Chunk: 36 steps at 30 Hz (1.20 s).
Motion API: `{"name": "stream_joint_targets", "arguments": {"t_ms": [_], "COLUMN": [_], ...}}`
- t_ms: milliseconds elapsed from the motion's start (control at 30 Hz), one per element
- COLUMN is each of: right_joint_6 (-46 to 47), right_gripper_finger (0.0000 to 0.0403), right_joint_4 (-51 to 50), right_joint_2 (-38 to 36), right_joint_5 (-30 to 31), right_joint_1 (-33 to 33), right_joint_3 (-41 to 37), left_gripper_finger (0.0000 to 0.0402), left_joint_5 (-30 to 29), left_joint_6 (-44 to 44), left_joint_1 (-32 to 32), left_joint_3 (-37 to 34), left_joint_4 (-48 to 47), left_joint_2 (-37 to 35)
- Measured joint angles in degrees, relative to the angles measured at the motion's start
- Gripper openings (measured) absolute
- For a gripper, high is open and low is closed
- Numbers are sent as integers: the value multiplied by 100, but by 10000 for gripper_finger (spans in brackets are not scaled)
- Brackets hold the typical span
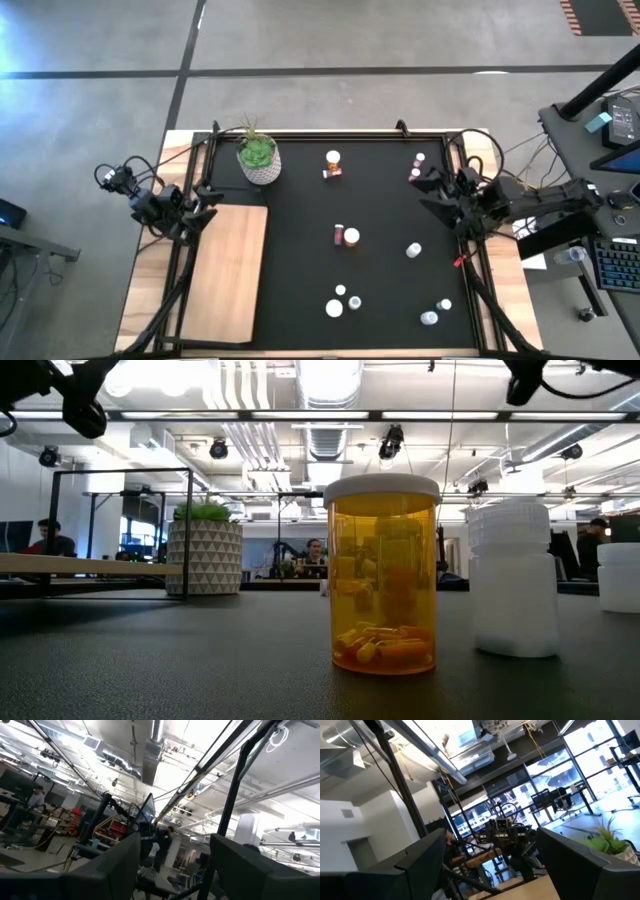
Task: Pick and place medicine bottles onto shelf by color
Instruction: Put the bottom pink pill bottle on the shelf
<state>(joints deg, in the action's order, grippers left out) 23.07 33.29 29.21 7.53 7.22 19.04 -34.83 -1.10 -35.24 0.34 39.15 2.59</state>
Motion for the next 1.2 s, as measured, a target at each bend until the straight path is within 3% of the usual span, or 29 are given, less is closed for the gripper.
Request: {"name": "stream_joint_targets", "arguments": {"t_ms": [133, 233, 367, 533, 633, 933, 1200], "right_joint_6": [-313, -348, -355, -313, -120, 37, 303], "right_gripper_finger": [302, 302, 302, 302, 302, 302, 302], "right_joint_4": [-168, -918, -1872, -2594, -2998, -3494, -3464], "right_joint_2": [377, 541, 679, 808, 919, 1098, 1098], "right_joint_5": [-2, -2, -2, 18, 149, 306, 299], "right_joint_1": [0, 0, 1, 2, 2, 2, 2], "right_joint_3": [380, 786, 1274, 1695, 1823, 2078, 2110], "left_gripper_finger": [224, 224, 224, 224, 224, 224, 224], "left_joint_5": [0, -46, -788, -1061, -1529, -1734, -2702], "left_joint_6": [-6, -6, -134, -152, -321, -761, -217], "left_joint_1": [0, 0, 0, -2, 0, -2, 4], "left_joint_3": [0, 0, 1, 155, 405, 1167, 2160], "left_joint_4": [250, 272, 350, 338, 399, 379, 387], "left_joint_2": [11, 0, 101, 297, 534, 1869, 3286]}}
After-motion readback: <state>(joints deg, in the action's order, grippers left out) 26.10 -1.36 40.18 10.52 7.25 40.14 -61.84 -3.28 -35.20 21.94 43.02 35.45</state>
